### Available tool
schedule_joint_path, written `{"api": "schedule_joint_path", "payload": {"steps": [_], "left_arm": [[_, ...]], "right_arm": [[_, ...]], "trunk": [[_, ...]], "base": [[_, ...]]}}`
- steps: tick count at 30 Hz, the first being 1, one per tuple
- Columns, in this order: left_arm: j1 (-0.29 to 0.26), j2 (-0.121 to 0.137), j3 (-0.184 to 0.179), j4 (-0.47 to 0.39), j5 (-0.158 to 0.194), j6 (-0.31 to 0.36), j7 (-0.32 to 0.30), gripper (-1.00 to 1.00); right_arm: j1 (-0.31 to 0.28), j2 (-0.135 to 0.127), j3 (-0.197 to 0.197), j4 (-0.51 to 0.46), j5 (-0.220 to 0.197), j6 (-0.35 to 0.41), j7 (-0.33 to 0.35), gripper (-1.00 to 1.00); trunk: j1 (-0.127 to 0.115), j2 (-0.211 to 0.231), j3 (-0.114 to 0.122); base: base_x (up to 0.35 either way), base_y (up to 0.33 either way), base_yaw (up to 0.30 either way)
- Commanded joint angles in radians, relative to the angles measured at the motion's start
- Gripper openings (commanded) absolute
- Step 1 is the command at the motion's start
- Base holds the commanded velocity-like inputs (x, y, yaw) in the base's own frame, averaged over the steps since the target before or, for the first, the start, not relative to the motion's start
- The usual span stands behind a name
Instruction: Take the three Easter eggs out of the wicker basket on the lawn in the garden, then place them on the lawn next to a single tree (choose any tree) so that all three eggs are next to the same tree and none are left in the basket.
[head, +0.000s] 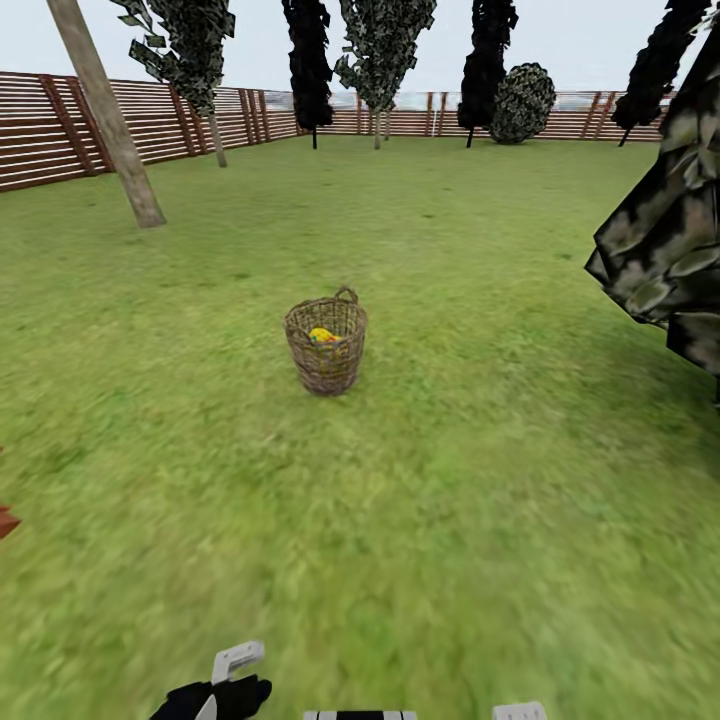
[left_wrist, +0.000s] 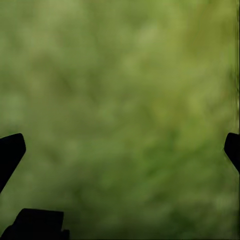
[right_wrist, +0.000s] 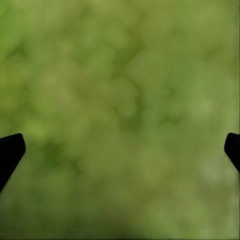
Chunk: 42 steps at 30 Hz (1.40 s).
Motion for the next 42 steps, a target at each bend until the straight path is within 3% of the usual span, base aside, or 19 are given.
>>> {"api": "schedule_joint_path", "payload": {"steps": [1, 42], "left_arm": [[0.000, -0.001, 0.007, -0.002, 0.000, 0.007, -0.004, 1.00], [0.000, -0.001, 0.007, -0.002, 0.000, 0.007, -0.004, 1.00]], "right_arm": [[0.000, 0.000, 0.000, 0.000, 0.007, -0.003, -0.001, 1.00], [0.000, 0.000, 0.000, 0.002, 0.007, -0.002, 0.000, 1.00]], "trunk": [[0.000, 0.000, -0.001], [0.000, 0.000, -0.001]], "base": [[0.331, 0.000, 0.000], [0.331, -0.011, 0.000]]}}
